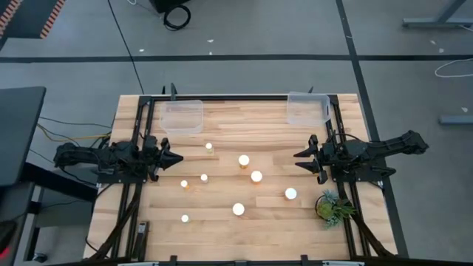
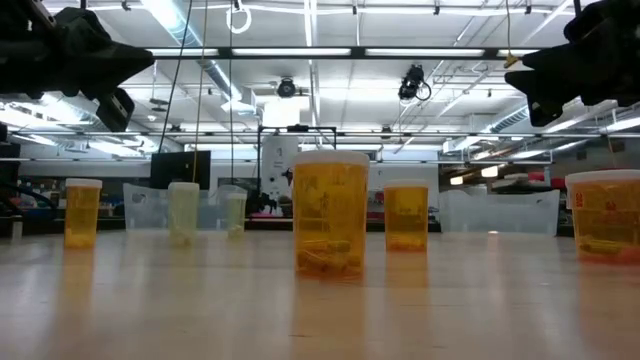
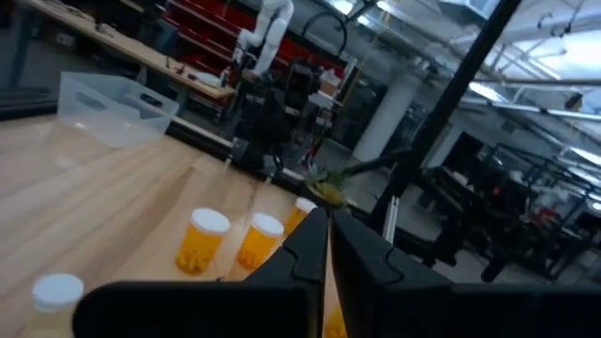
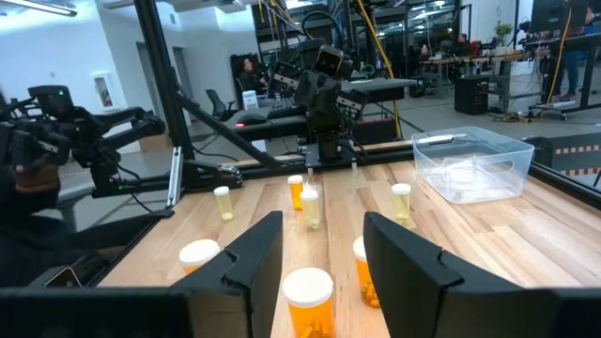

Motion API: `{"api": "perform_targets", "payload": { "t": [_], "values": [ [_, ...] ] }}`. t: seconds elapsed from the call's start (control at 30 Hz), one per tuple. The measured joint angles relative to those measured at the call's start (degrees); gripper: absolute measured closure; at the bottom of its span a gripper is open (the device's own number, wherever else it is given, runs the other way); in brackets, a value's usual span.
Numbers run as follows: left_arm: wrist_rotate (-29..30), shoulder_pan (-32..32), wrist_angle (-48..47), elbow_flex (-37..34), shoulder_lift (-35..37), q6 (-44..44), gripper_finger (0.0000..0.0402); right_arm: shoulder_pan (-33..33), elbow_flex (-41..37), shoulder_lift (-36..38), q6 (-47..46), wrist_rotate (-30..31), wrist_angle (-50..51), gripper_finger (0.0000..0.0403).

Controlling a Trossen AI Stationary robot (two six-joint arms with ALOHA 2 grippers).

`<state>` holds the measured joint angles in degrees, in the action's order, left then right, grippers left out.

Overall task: Pick and place medicine bottles into bin by pill shape (circle, oval)
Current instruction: Put the top yellow tablet bottle into the left transparent bin

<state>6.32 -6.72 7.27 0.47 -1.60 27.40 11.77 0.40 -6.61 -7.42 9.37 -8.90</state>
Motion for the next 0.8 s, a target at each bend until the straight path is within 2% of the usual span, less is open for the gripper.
{"api": "perform_targets", "payload": {
  "t": [0.2,0.4,0.6,0.8],
  "values": [
    [1.1,0.0,3.5,0.0,-6.9,-2.2,0.0381,0.0,0.0,0.0,0.0,0.0,0.0,0.0246],
    [4.3,0.0,11.0,0.1,-16.7,-3.2,0.0371,0.0,0.0,0.0,0.0,0.0,0.0,0.0246],
    [4.6,-0.3,10.6,4.0,-28.0,-3.5,0.037,0.0,0.0,0.0,0.0,0.0,0.0,0.0246],
    [4.0,-3.1,3.0,9.9,-38.0,0.5,0.0365,0.0,0.0,0.0,0.0,0.0,0.0,0.0246]
  ]
}}
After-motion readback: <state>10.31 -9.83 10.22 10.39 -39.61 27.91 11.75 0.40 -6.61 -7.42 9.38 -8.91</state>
